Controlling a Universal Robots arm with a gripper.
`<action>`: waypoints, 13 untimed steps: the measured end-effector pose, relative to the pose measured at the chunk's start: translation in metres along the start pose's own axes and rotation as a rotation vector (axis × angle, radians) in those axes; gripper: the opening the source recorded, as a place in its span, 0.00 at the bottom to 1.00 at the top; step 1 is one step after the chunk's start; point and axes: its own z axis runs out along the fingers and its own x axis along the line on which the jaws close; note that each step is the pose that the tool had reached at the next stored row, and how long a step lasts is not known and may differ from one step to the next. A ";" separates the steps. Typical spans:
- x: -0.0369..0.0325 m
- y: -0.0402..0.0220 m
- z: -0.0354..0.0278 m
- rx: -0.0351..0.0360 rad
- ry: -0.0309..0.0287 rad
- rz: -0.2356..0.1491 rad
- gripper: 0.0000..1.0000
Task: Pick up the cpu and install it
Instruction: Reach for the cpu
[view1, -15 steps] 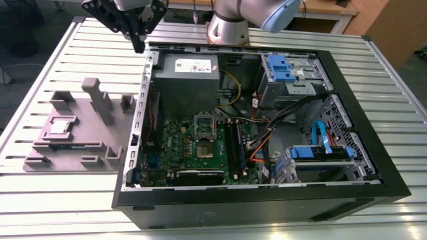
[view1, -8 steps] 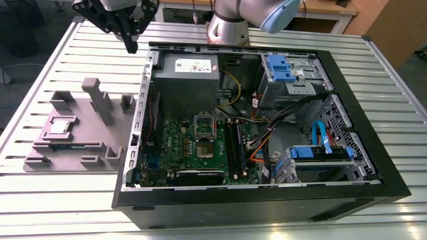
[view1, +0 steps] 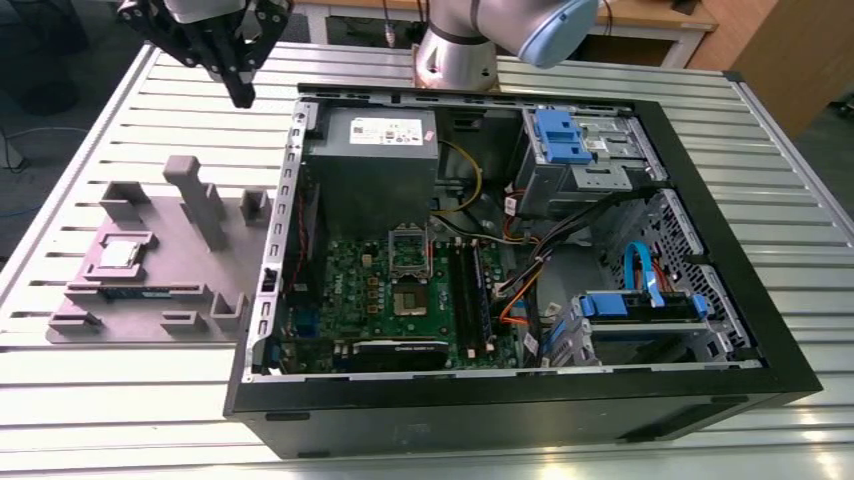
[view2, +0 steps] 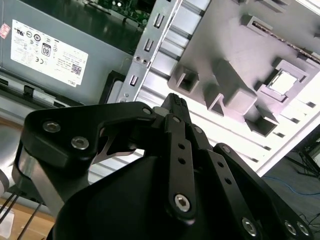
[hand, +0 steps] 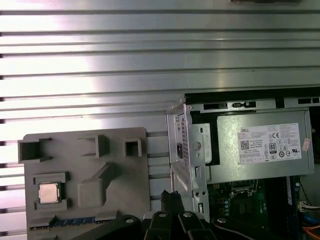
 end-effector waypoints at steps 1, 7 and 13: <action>0.0028 -0.0002 0.0000 0.0000 -0.0009 0.000 0.11; 0.0164 -0.0013 0.0007 -0.0004 -0.0053 0.000 0.11; 0.0173 -0.0014 0.0007 -0.0004 -0.0053 0.000 0.11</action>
